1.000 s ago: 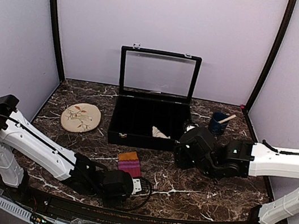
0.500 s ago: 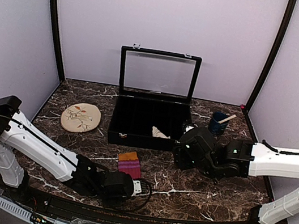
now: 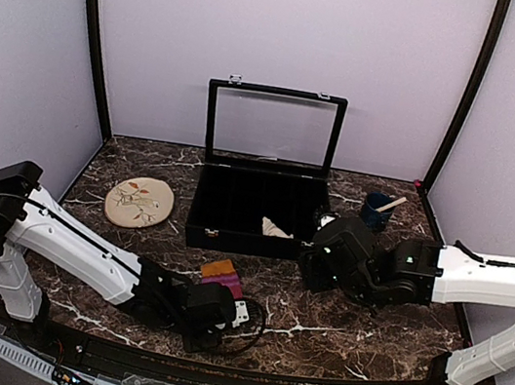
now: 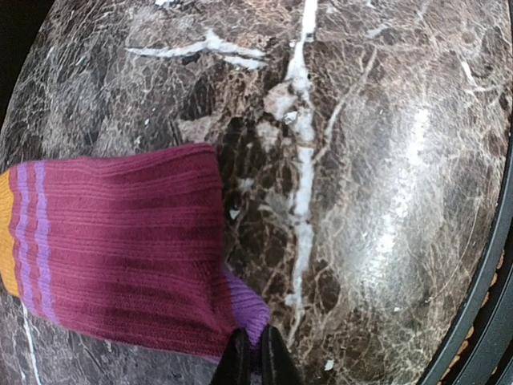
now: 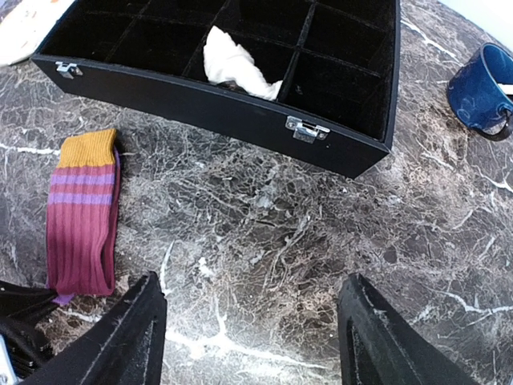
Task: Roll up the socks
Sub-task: Roll the sock at the center of the board.
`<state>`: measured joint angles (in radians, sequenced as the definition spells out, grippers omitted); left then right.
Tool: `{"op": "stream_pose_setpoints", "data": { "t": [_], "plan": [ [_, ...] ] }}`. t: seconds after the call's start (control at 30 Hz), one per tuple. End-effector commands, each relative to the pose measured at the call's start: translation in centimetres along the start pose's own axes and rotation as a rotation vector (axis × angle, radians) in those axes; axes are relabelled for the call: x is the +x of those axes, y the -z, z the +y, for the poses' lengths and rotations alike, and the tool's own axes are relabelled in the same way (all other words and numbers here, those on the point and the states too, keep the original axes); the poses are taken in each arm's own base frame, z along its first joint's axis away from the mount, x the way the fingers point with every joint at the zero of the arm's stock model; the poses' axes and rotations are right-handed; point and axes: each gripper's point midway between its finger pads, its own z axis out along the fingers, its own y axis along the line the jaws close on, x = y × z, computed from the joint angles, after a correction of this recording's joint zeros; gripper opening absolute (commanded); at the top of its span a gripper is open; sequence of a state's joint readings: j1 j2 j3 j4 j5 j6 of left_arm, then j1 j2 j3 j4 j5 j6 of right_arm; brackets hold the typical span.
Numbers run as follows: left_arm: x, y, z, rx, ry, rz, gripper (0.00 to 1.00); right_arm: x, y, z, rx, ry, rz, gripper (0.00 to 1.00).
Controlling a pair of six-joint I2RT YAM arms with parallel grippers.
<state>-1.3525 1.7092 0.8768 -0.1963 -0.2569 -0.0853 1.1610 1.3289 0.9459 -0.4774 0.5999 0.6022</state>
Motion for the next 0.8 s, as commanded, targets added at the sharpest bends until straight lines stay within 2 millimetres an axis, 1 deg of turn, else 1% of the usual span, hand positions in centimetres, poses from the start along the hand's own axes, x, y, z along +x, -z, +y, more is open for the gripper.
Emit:
{"op": "stream_pose_setpoints", "data": {
  "t": [0.0,0.13,0.23,0.43,0.57,0.67,0.77],
  "plan": [
    [3.7,-0.7,-0.3,0.060,0.037,0.139,0.00,-1.0,1.0,0.3,-0.043,-0.010,-0.025,0.66],
    [2.7,0.1,-0.5,0.134,0.114,0.107,0.00,-0.6,1.2,0.3,-0.060,0.009,-0.028,0.63],
    [1.7,0.9,-1.7,0.275,0.182,0.083,0.00,-0.4,1.4,0.5,-0.078,0.023,-0.030,0.62],
    [0.4,2.4,-3.8,0.505,0.287,0.088,0.00,0.3,1.9,0.9,-0.108,0.066,-0.041,0.60],
    [-0.4,3.4,-4.9,0.663,0.367,0.100,0.00,1.1,2.1,1.5,-0.152,0.099,-0.038,0.60],
    [-1.1,4.1,-5.1,0.735,0.418,0.092,0.00,2.0,2.2,2.1,-0.185,0.127,-0.035,0.59],
    [-1.7,4.7,-4.5,0.798,0.490,0.071,0.00,3.1,2.5,2.9,-0.221,0.168,-0.026,0.59]
  ]
}}
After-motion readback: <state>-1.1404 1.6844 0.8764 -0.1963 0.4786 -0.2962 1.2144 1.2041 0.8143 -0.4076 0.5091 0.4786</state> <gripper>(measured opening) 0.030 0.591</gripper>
